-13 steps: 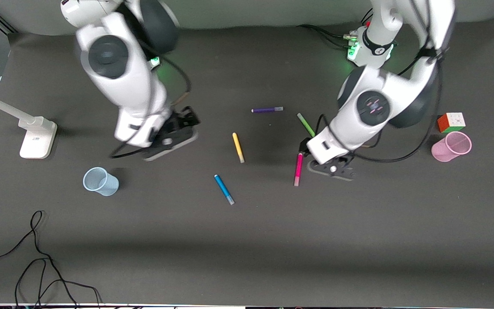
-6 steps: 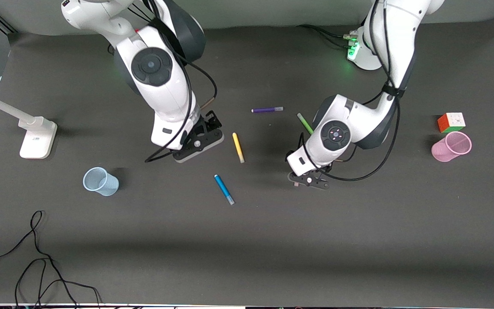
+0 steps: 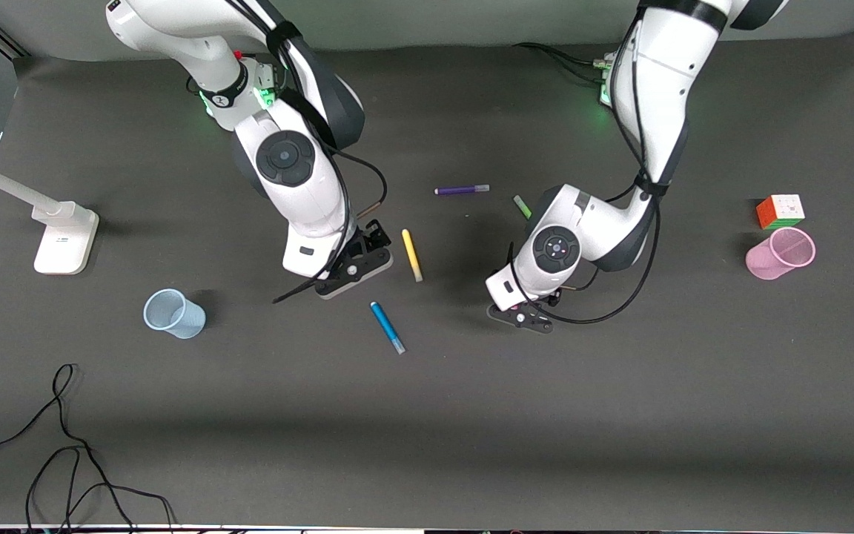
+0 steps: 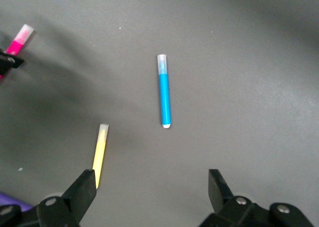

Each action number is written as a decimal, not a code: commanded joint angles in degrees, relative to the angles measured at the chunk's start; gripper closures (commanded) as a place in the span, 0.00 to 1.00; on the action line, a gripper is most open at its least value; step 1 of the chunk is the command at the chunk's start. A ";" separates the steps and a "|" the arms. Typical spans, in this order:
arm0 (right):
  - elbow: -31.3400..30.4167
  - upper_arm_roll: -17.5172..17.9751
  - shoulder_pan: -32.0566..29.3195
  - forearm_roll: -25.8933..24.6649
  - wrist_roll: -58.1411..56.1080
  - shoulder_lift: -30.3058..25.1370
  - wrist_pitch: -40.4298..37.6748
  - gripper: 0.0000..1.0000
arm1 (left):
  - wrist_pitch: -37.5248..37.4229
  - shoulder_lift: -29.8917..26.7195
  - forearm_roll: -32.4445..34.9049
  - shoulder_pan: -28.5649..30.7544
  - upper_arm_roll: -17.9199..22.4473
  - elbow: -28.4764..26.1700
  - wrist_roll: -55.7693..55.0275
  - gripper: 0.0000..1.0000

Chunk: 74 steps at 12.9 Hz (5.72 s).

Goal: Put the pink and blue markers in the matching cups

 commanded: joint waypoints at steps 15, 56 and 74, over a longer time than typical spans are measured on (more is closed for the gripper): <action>-2.24 -1.21 1.38 -1.75 0.54 17.40 22.95 0.00 | -10.17 -10.63 0.86 0.13 1.92 -2.12 -0.64 1.00; 7.07 -19.90 -1.69 -0.96 -11.23 -9.84 -29.41 1.00 | -31.12 -16.91 -29.10 64.55 3.60 -12.05 146.39 1.00; 20.07 -31.36 -16.63 8.97 -28.82 12.74 -51.22 1.00 | -37.00 -17.15 -28.68 64.91 3.16 -5.38 138.62 0.01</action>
